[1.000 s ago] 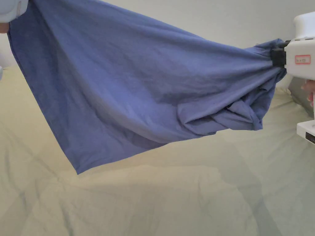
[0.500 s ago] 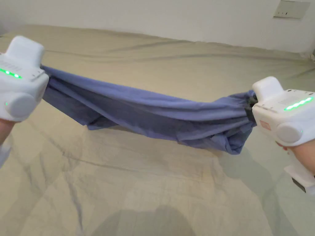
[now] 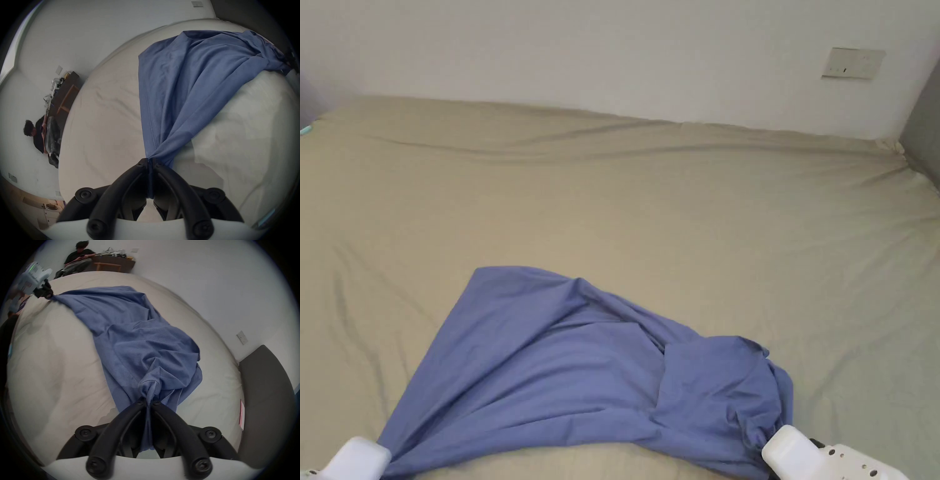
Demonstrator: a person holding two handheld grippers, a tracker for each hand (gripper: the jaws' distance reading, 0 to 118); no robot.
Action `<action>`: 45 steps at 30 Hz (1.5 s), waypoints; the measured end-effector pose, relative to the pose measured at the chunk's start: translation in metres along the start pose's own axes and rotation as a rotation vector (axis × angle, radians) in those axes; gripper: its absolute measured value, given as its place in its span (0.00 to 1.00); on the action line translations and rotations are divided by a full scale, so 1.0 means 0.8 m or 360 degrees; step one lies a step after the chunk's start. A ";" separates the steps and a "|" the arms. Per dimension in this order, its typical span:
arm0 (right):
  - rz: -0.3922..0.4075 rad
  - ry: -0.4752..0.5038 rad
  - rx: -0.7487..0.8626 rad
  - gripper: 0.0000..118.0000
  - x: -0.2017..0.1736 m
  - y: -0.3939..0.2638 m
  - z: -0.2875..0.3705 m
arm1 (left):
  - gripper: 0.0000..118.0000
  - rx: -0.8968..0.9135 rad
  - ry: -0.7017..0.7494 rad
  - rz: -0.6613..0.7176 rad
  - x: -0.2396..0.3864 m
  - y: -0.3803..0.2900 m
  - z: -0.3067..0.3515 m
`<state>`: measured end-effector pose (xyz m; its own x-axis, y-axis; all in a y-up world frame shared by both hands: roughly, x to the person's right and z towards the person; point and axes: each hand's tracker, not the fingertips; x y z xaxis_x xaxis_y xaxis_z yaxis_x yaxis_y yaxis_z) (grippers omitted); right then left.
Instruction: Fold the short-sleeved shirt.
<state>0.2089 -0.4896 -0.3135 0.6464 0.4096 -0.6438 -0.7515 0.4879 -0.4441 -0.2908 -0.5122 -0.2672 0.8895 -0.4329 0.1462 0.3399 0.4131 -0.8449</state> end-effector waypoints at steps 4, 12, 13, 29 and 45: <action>-0.0046 0.0095 -0.0073 0.05 -0.019 -0.022 0.044 | 0.03 -0.0073 -0.0055 -0.0064 0.000 -0.034 0.035; -0.0098 0.0191 -0.0265 0.05 -0.054 -0.061 0.107 | 0.03 -0.0224 -0.0246 -0.0152 0.025 -0.089 0.070; -0.0111 0.0200 -0.0284 0.06 -0.057 -0.066 0.108 | 0.03 -0.0218 -0.0254 -0.0155 0.030 -0.094 0.071; -0.0841 -0.0417 0.0433 0.87 0.053 0.022 0.260 | 0.97 0.0990 -0.0265 0.0542 -0.014 0.070 0.265; -0.0748 -0.0741 0.0987 0.02 -0.026 0.169 0.360 | 0.00 0.1659 -0.0053 0.0584 0.042 0.158 0.410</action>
<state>0.1321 -0.2100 -0.1811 0.9578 0.2679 -0.1040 -0.2777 0.9559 -0.0953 -0.1177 -0.2116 -0.2001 0.9914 -0.1306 0.0023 0.1306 0.9914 0.0057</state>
